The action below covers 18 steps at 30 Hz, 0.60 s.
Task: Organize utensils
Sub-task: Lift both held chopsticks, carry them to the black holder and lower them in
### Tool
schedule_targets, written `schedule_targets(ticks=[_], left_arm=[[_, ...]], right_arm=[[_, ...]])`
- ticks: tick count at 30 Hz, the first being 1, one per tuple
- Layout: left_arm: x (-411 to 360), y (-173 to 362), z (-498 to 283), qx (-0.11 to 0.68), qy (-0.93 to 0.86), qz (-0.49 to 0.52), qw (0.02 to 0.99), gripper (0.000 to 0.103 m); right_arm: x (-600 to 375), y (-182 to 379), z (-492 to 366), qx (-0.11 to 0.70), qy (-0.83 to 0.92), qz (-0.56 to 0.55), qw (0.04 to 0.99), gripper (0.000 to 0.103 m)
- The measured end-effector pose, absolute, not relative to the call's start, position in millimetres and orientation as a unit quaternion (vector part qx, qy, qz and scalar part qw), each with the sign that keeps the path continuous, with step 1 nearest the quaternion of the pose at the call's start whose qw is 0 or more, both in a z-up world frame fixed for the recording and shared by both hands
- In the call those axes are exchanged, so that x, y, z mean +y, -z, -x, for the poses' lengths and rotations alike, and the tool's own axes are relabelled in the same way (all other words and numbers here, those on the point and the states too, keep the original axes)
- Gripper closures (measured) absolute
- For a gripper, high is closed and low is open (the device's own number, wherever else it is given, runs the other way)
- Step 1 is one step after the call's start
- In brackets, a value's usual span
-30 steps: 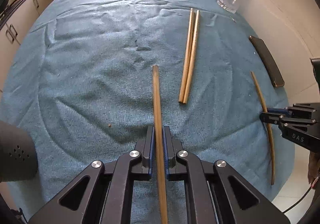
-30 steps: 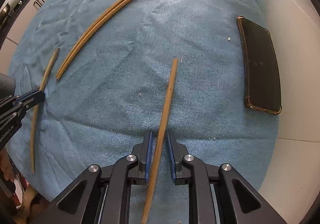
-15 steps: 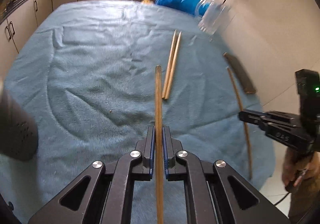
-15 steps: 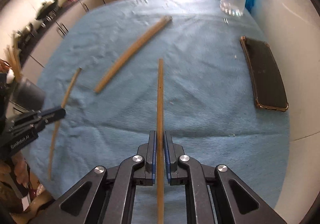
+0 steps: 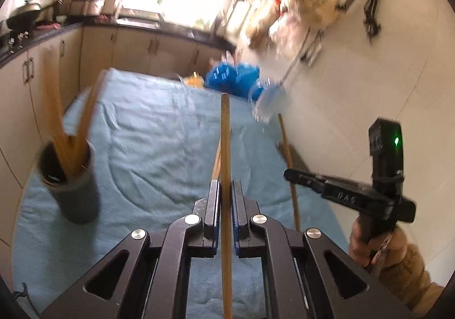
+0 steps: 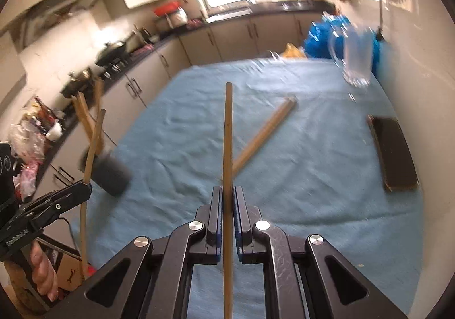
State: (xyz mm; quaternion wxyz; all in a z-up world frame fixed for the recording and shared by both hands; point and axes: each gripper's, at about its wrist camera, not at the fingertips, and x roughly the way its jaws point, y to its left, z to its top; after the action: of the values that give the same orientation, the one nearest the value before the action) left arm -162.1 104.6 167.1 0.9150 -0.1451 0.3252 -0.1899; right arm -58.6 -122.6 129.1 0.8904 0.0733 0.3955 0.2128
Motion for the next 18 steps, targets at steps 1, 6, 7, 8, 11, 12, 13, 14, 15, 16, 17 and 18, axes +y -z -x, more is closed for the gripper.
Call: schedule_targets(ticks=[1,6,7,8,11,12,13,14,15,16,17,18], left_arm=[[115,-173,165,0.313,0.182,0.153,0.919,0.096],[171,-198,170,0.263,0.123,0.184,0.939,0.096],[185,-203,169,0.252,0.104,0.186,0.944,0.096],[194,-207,168,0.245,0.092,0.188,0.947,0.096],[226,-219,163,0.22,0.058,0.201,0.953,0.096],[234,-220,159,0.212,0.047,0.204,0.955,0.096],[240,-221,154,0.208,0.038,0.207,0.955,0.096],[249,-222,148,0.2,0.028,0.212,0.956,0.096],[256,-222,143,0.194,0.022,0.217,0.956,0.096],[261,-222,139,0.189,0.018,0.221,0.956,0.096],[266,-222,132,0.183,0.014,0.226,0.957,0.096],[270,-222,126,0.178,0.011,0.23,0.957,0.096]], right_arm=[[-114,-135,59,0.386,-0.223,-0.079,0.891,0.095],[-67,-160,59,0.338,-0.27,-0.092,0.897,0.095],[-55,-165,58,0.33,-0.281,-0.095,0.896,0.095],[-45,-168,57,0.322,-0.291,-0.099,0.896,0.095],[-8,-181,50,0.294,-0.32,-0.112,0.893,0.095],[5,-185,47,0.284,-0.328,-0.115,0.894,0.095],[18,-188,44,0.272,-0.333,-0.118,0.895,0.095],[29,-192,42,0.26,-0.336,-0.12,0.897,0.095],[37,-193,39,0.249,-0.336,-0.12,0.9,0.095],[49,-196,37,0.231,-0.334,-0.117,0.906,0.095],[56,-198,36,0.218,-0.332,-0.115,0.91,0.095],[65,-199,37,0.201,-0.327,-0.113,0.916,0.095]])
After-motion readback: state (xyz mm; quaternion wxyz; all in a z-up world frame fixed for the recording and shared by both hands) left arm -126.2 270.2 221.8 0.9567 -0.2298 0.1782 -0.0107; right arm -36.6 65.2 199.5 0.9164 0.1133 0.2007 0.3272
